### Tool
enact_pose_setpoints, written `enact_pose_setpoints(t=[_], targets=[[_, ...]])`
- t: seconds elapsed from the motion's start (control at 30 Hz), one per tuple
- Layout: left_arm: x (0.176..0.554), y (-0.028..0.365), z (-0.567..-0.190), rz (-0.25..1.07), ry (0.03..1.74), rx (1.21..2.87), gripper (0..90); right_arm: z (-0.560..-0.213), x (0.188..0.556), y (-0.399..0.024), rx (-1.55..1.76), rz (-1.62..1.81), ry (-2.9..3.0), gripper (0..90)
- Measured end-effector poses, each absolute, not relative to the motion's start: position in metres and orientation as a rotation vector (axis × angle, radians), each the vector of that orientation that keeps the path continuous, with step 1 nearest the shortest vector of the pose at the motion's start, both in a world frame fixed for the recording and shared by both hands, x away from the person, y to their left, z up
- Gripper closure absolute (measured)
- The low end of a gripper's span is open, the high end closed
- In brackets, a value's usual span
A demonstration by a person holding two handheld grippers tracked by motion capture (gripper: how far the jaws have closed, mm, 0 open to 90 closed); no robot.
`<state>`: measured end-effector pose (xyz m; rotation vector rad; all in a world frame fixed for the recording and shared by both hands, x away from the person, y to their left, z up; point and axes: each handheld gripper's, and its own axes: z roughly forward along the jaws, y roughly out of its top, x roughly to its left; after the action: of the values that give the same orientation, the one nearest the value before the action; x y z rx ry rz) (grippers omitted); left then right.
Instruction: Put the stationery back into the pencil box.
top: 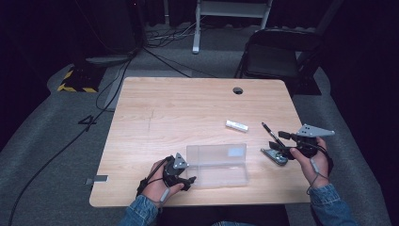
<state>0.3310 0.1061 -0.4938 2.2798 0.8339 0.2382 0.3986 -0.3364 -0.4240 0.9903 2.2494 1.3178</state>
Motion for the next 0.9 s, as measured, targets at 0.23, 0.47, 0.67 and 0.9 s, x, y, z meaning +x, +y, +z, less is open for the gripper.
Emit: enact_pose_setpoints(t=[0.23, 0.47, 0.67, 0.9], targets=[[0.33, 0.113, -0.487, 0.294, 0.868, 2.218, 27.6, -0.425, 0.404, -0.343, 1.032, 1.307, 2.228, 29.9], [0.33, 0.12, -0.487, 0.36, 0.9, 2.195, 29.8, -0.427, 0.412, -0.347, 1.069, 1.308, 2.219, 29.7], [0.332, 0.122, -0.489, 0.405, 0.921, 2.166, 29.3, -0.431, 0.42, -0.35, 1.083, 1.295, 2.212, 29.7], [0.332, 0.124, -0.485, 0.457, 0.901, 2.124, 27.2, -0.438, 0.436, -0.355, 1.155, 1.223, 2.201, 19.1]])
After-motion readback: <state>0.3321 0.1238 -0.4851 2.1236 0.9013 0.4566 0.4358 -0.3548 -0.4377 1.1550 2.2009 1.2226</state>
